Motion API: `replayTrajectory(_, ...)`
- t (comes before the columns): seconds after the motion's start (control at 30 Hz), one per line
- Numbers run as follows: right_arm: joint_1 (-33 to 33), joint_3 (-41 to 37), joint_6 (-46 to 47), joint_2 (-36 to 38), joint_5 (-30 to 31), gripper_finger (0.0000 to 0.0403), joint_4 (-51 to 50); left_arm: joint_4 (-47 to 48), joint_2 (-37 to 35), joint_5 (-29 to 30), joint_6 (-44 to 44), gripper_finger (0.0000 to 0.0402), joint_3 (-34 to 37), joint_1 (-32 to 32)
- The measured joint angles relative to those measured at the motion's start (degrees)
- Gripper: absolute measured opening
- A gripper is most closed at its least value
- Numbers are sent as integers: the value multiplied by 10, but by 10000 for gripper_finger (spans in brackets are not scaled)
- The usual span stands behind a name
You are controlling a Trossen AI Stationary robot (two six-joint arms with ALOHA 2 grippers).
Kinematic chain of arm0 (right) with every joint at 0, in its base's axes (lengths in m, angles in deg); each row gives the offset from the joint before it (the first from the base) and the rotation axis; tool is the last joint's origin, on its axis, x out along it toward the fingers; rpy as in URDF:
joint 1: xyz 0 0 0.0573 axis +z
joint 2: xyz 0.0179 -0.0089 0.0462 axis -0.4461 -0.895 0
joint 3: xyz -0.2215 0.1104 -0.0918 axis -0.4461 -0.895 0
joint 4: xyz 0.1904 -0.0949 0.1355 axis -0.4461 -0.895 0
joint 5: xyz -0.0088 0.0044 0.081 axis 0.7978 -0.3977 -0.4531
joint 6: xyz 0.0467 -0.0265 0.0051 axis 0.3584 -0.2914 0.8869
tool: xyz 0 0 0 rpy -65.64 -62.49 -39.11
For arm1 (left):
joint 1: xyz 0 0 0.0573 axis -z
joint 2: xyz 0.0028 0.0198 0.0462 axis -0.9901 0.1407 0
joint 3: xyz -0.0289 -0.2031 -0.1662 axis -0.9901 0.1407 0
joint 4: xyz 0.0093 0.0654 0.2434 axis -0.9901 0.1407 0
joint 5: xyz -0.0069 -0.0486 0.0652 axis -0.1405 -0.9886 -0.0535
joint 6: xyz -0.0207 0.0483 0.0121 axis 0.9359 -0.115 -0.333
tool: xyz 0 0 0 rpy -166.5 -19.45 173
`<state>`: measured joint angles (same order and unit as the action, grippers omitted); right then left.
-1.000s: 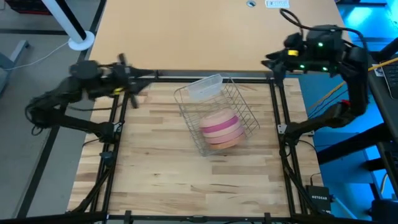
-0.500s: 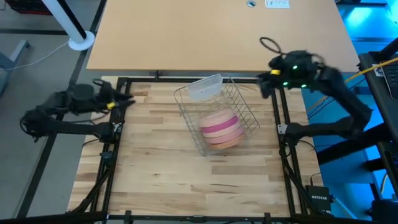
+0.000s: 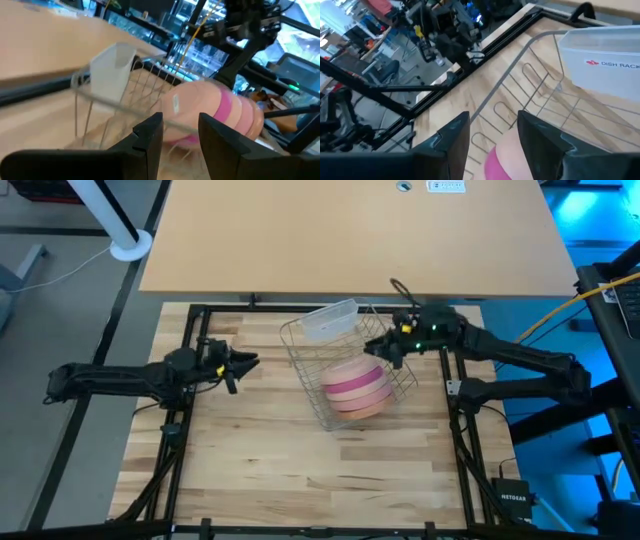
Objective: Sort dishes
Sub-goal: Return to Home Position
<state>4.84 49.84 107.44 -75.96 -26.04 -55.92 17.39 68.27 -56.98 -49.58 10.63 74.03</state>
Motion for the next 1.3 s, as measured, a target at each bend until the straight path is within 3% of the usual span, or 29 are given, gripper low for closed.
replayTrajectory(0.27, 89, -48, 3, 0, 228, 170, 60, -29, -1, 0, 60, 115, 75, 0)
replayTrajectory(0.43, 123, -78, 23, -6, 297, 170, 118, -22, 0, 0, 52, 115, 84, 0)
replayTrajectory(0.67, 157, -100, 51, -43, 301, 170, 157, -8, 0, 2, -31, 115, 84, 0)
replayTrajectory(0.87, 161, -100, 54, -66, 297, 170, 157, 10, 1, 2, -44, 115, 84, 0)
replayTrajectory(1.03, 160, -101, 132, -56, 247, 170, 198, 9, 2, 2, -43, 115, 84, 0)
replayTrajectory(1.2, 161, -100, 5, -17, 151, 170, 278, 11, 2, 2, -42, 115, 84, 0)
replayTrajectory(1.3, 161, -100, -27, 15, 147, 170, 267, 15, 1, 2, -42, 115, 84, 0)
